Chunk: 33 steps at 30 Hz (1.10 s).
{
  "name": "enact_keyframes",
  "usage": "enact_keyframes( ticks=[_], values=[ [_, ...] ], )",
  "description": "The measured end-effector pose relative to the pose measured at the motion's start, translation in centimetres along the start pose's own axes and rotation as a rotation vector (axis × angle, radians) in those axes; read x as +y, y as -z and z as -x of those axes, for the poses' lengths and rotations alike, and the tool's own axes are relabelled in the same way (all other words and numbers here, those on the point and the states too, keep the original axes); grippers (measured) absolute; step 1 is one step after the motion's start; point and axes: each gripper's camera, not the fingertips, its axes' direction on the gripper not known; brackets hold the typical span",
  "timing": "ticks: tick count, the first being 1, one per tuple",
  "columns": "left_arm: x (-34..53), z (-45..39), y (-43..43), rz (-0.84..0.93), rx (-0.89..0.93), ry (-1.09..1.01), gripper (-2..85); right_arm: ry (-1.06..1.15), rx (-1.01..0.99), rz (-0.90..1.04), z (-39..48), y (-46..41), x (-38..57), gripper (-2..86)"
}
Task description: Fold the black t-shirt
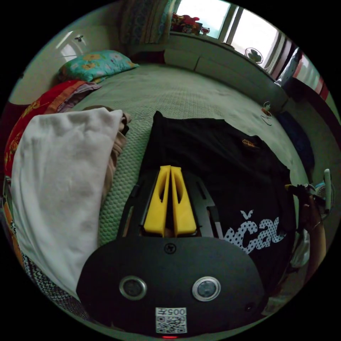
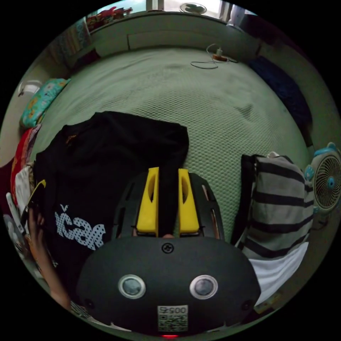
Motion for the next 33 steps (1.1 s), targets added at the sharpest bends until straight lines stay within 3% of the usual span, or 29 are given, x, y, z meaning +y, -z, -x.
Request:
enact_keyframes(
  ticks=[4, 8, 10, 16, 23, 29, 33],
  values=[
    [2.3, 0.6, 4.5, 0.010, 0.006, 0.025, -0.7, -0.050, -0.009, -0.005, 0.3, 2.6, 3.5, 5.6],
    [6.3, 0.1, 12.9, -0.167, 0.190, -0.010, -0.6, 0.082, -0.139, -0.147, 1.5, 9.5, 13.4, 7.1],
    [8.2, -0.9, 15.3, -0.174, 0.250, -0.030, -0.6, 0.141, -0.142, -0.178, 1.5, 12.0, 18.5, 7.9],
    [15.9, -4.0, 24.3, -0.149, 0.204, -0.188, -0.1, 0.075, -0.149, -0.239, -2.2, 16.8, 34.1, 8.3],
    [29.2, 0.3, 34.0, -0.106, 0.094, -0.303, 0.3, -0.010, -0.191, -0.216, -4.7, 16.0, 48.4, 8.5],
    [38.8, 6.5, 38.5, -0.014, -0.069, -0.248, 2.5, -0.010, -0.147, -0.169, -5.5, 13.8, 55.4, 8.8],
    [43.3, 10.5, 39.9, 0.057, 0.024, -0.116, 6.4, -0.036, -0.233, -0.145, -5.8, 13.4, 57.4, 8.7]
  ],
)
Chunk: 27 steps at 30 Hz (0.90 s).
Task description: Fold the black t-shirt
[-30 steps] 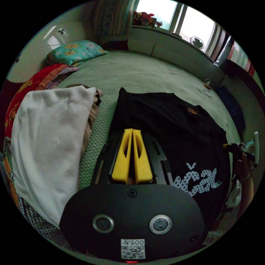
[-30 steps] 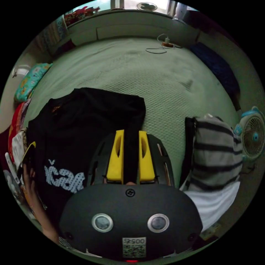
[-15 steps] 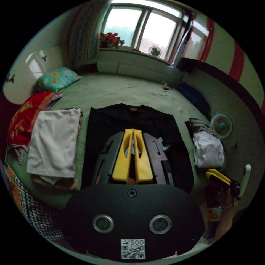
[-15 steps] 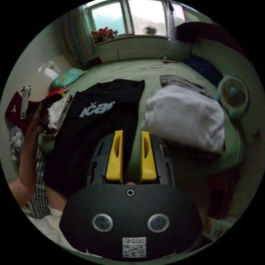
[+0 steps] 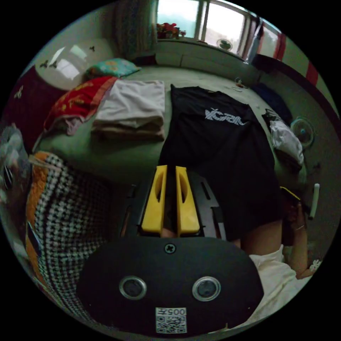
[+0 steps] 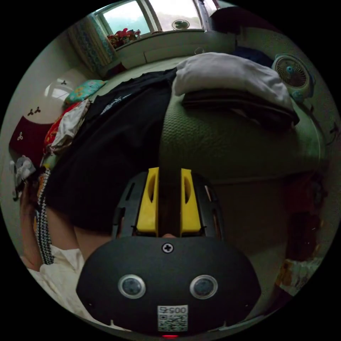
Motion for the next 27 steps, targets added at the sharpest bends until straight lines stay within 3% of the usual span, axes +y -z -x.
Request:
enact_keyframes(
  ticks=[3, 11, 16, 22, 27],
  values=[
    [3.8, 2.0, 1.2, 0.032, 0.054, 0.086, 8.6, -0.007, 0.000, 0.003, 0.1, 0.4, 1.0, 8.8],
    [9.8, 2.6, 6.1, 0.062, 0.037, -0.037, 11.8, 0.171, -0.070, 0.044, 0.3, 1.8, 4.4, 10.7],
    [12.3, 2.4, 6.9, 0.090, 0.110, -0.037, 10.8, 0.154, -0.116, 0.079, -0.8, 1.9, 6.2, 10.7],
    [14.8, 0.6, 7.9, 0.121, 0.157, -0.144, 3.6, 0.148, -0.276, 0.122, -1.2, 2.1, 7.5, 8.4],
    [16.0, 0.4, 9.0, 0.164, 0.158, -0.166, -0.1, 0.118, -0.433, 0.174, -1.7, 1.9, 8.2, 0.9]
  ],
)
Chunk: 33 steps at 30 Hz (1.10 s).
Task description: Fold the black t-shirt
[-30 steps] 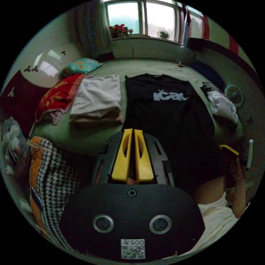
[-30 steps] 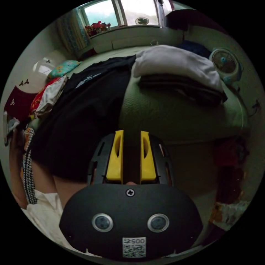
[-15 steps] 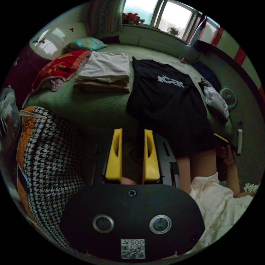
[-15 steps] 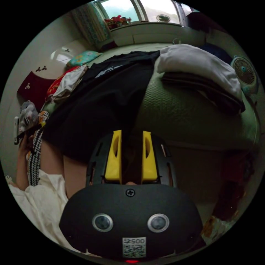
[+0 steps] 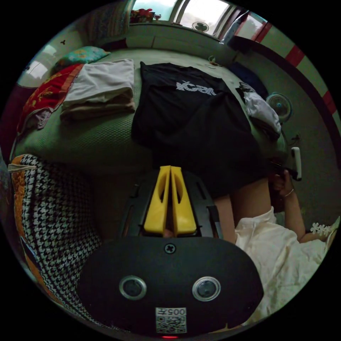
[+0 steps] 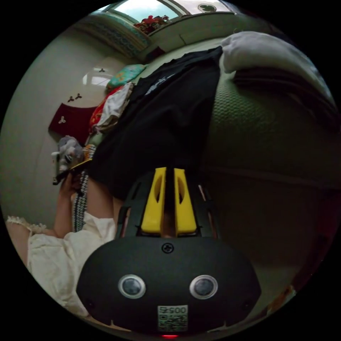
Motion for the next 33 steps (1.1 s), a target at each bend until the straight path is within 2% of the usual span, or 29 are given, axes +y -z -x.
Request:
enact_keyframes(
  ticks=[8, 12, 14, 16, 18, 23, 27, 33],
  values=[
    [3.2, -0.5, 1.7, -0.025, -0.012, -0.012, -0.4, 0.114, 0.067, 0.021, 1.5, 0.9, 1.1, -0.9],
    [4.2, -1.1, 2.7, -0.028, -0.042, -0.040, -0.4, 0.164, 0.109, -0.035, 3.0, 2.5, 2.1, -0.8],
    [4.8, -1.1, 3.8, -0.079, 0.009, -0.043, -0.3, 0.175, 0.114, -0.093, 3.4, 3.7, 2.4, -0.6],
    [5.1, -0.8, 4.6, -0.113, 0.026, -0.022, -0.2, 0.150, 0.152, -0.164, 3.5, 4.9, 2.5, -0.2],
    [5.2, -0.5, 5.0, -0.137, -0.021, 0.007, 0.0, 0.075, 0.299, -0.276, 3.2, 6.1, 2.4, 1.5],
    [5.2, 0.8, 4.5, -0.129, -0.076, 0.072, 2.7, -0.002, 0.433, -0.201, 1.5, 4.7, 1.0, 6.4],
    [5.2, 1.6, 3.6, -0.106, 0.016, 0.073, 7.3, -0.054, 0.409, -0.133, 0.3, 2.8, 1.1, 6.6],
    [5.0, 1.9, 3.4, -0.090, 0.020, 0.040, 5.2, -0.109, 0.285, -0.114, -0.5, 2.3, 0.8, 6.1]
  ],
)
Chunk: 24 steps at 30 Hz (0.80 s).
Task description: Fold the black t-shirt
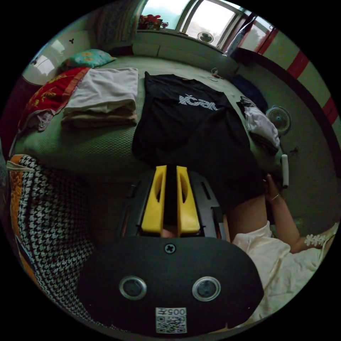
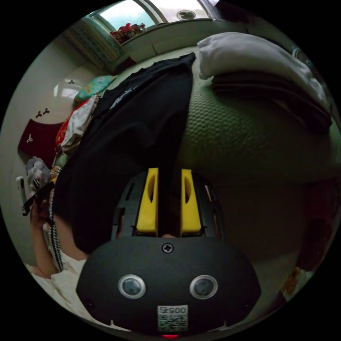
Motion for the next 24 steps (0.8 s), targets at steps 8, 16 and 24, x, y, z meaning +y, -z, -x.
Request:
enact_keyframes(
  ticks=[8, 16, 24],
  values=[
    [-0.1, 0.5, -0.5, -0.026, 0.015, -0.006, -0.5, 0.011, -0.137, 0.001, -0.5, 2.2, 0.0, -1.2],
    [-0.8, 1.2, -1.2, -0.028, 0.022, 0.004, -0.4, 0.078, -0.030, -0.171, 0.6, 10.4, 1.6, -1.7],
    [-2.2, 1.8, -2.2, -0.045, -0.001, 0.024, 4.9, 0.069, 0.004, -0.392, 1.7, 21.8, 0.8, -1.7]
  ],
)
